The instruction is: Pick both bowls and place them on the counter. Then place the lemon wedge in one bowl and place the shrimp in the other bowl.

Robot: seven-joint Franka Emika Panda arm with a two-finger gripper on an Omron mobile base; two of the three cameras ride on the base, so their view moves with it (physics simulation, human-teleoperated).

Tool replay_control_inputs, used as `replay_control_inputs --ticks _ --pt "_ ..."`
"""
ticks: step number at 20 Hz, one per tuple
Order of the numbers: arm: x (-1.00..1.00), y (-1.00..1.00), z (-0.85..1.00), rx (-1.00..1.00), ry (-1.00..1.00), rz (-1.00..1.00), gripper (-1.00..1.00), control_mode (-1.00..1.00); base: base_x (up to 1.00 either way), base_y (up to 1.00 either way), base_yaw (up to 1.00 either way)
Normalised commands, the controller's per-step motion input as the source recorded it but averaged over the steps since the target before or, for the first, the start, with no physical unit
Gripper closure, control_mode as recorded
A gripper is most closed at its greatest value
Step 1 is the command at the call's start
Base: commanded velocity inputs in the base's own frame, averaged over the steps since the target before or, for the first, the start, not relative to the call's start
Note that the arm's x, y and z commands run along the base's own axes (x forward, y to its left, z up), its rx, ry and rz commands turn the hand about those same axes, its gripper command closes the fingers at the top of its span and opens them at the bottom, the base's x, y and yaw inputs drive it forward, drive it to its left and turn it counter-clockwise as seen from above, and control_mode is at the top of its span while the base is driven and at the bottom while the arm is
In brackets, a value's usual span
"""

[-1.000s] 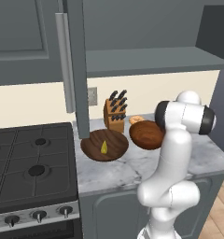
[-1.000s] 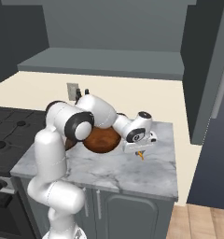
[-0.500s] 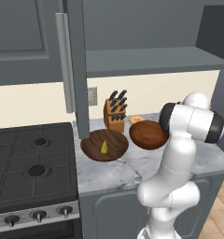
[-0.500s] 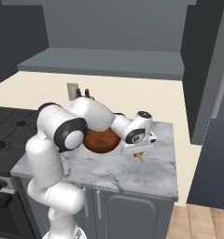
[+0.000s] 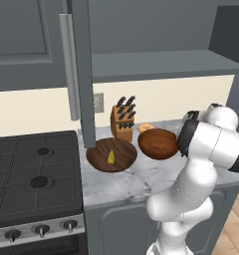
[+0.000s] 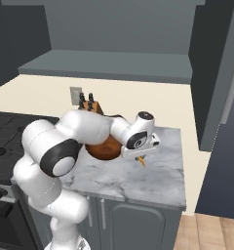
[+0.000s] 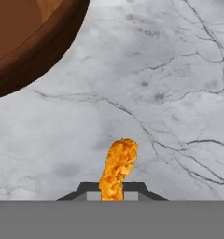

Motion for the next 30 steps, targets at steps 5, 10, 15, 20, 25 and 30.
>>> replay_control_inputs --ticks 5,10,15,20,25,30 --pt "-0.26 0.23 0.49 -0.02 0.00 0.00 1.00 -1.00 0.00 0.00 0.00" --pt "-0.20 0.38 0.39 0.00 -0.03 0.00 1.00 -1.00 0.00 0.00 0.00" --pt "-0.14 0.45 0.33 0.00 -0.08 0.00 1.00 -1.00 0.00 0.00 0.00" --pt "-0.01 0.57 0.20 0.00 -0.10 0.00 1.00 -1.00 0.00 0.00 0.00" --pt "0.15 0.59 0.13 0.00 -0.01 0.00 1.00 -1.00 0.00 0.00 0.00" --pt "0.40 0.55 0.02 0.00 0.00 0.00 1.00 -1.00 0.00 0.00 0.00"
